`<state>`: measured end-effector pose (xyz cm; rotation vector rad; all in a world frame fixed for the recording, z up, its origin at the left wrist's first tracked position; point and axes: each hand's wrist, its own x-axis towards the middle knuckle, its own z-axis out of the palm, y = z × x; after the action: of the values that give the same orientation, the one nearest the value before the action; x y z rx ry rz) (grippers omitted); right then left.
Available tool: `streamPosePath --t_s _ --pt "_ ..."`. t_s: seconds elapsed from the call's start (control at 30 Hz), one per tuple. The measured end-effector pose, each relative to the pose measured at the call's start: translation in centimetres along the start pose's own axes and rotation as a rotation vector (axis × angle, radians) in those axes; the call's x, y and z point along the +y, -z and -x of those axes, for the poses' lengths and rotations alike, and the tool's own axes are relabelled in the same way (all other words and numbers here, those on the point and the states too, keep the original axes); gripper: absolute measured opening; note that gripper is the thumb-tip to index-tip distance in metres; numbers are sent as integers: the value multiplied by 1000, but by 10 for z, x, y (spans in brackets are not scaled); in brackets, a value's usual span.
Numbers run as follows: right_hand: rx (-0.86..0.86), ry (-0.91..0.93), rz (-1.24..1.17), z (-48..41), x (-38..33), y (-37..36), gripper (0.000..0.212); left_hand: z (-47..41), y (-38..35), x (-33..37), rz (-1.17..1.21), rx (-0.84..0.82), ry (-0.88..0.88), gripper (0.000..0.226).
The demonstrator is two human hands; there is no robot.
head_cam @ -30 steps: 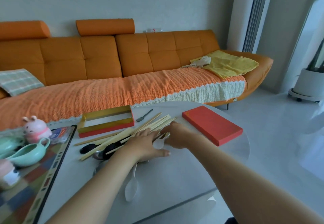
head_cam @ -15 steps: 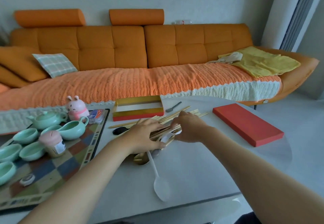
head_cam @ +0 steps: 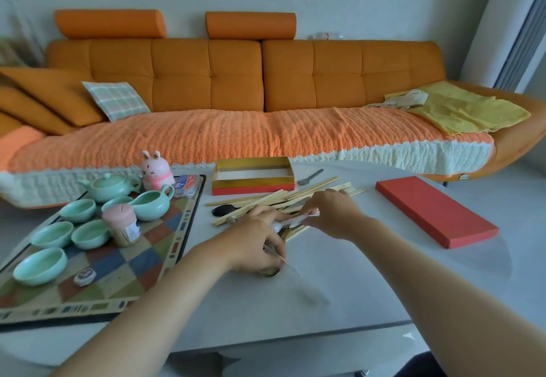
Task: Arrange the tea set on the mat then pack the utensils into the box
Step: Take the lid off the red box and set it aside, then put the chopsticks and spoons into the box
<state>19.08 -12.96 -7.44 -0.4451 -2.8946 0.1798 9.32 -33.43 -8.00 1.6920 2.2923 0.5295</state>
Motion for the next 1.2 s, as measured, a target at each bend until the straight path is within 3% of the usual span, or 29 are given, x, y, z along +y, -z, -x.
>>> streamPosePath --t_s 0.2,0.37,0.5,0.63,0.73,0.9,1.0,1.1,1.2 --pt "117 -50 29 -10 -9 -1 22 -3 16 -17 25 154 94 7" --pt "-2 -54 42 -30 -19 -6 24 -3 29 -46 -12 251 116 7" --pt "-183 -33 -155 -48 -27 4 23 -1 49 -63 68 328 185 12" --pt "-139 -14 -413 -70 -31 14 54 -6 58 -83 131 345 249 20" --pt "-105 4 -575 -82 -39 18 50 -20 59 -92 187 405 280 19" --pt "-35 48 -484 -109 -38 4 31 -47 57 -108 148 582 259 17" --pt "90 -88 -523 -126 -23 -9 33 -58 51 -117 -14 670 316 52" --pt "157 -182 -450 -136 -15 -21 34 -65 42 -123 -134 594 291 55" --pt "74 -147 -252 -140 -17 -35 39 -70 35 -127 -219 461 250 45"
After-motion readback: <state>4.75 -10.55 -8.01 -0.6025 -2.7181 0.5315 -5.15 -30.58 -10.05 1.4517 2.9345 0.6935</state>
